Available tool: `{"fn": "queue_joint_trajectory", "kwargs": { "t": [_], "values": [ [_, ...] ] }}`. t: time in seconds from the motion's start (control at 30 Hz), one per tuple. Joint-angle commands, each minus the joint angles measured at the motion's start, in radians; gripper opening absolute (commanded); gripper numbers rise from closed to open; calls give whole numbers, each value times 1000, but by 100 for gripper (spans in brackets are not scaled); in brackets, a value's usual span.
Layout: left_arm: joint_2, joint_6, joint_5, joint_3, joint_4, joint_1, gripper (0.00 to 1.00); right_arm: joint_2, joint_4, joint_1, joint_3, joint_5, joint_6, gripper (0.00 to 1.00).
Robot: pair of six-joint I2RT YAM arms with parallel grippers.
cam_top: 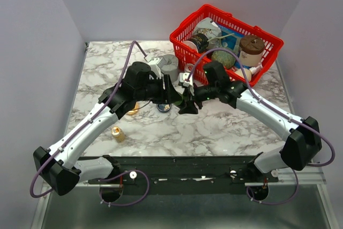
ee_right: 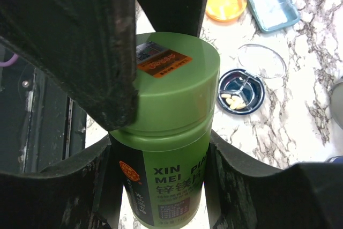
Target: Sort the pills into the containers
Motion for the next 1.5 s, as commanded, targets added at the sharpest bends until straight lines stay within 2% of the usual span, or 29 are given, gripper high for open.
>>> {"fn": "queue_joint_trajectory", "kwargs": {
  "t": [0.0,0.1,0.13,0.27,0.37,0.47,0.67,0.77,0.8,0.83,0.9,1.17,1.27,1.3,1.4,1.47],
  "values": [
    [0,252,163,-22,37,-1,48,-4,13,7,21,-100,-6,15],
    [15,372,246,13,-1,-1,46,10,-31,7,32,-158,-26,15],
    [20,481,275,33,-15,-1,46,15,-48,8,36,-201,-43,15],
    [18,740,474,44,-59,5,46,33,-93,16,52,-290,-75,15],
    [29,939,557,52,-107,12,46,48,-94,18,55,-372,-52,15],
    [46,1049,582,64,-135,14,47,70,-84,16,58,-441,-11,15],
    [17,1053,551,41,-49,14,51,104,-41,16,58,-531,69,15],
    [-47,956,469,-17,81,14,69,105,-27,16,56,-522,88,15],
    [-67,935,440,-37,118,14,82,101,-25,16,56,-517,89,15],
    [-90,867,410,-72,158,15,89,99,-22,14,56,-507,91,15],
    [-150,833,351,-100,227,15,99,96,-18,11,55,-499,97,15],
    [-304,518,269,-206,338,35,99,49,-16,4,44,-384,54,15],
    [-357,292,119,-244,329,37,99,23,4,4,29,-268,48,15],
    [-368,125,-15,-249,304,37,99,4,22,4,20,-228,60,15],
    [-400,-56,-67,-299,298,38,99,-16,83,5,-5,-96,84,15],
    [-413,-272,-91,-344,338,37,99,-14,100,5,-8,-51,98,15]
  ]
}}
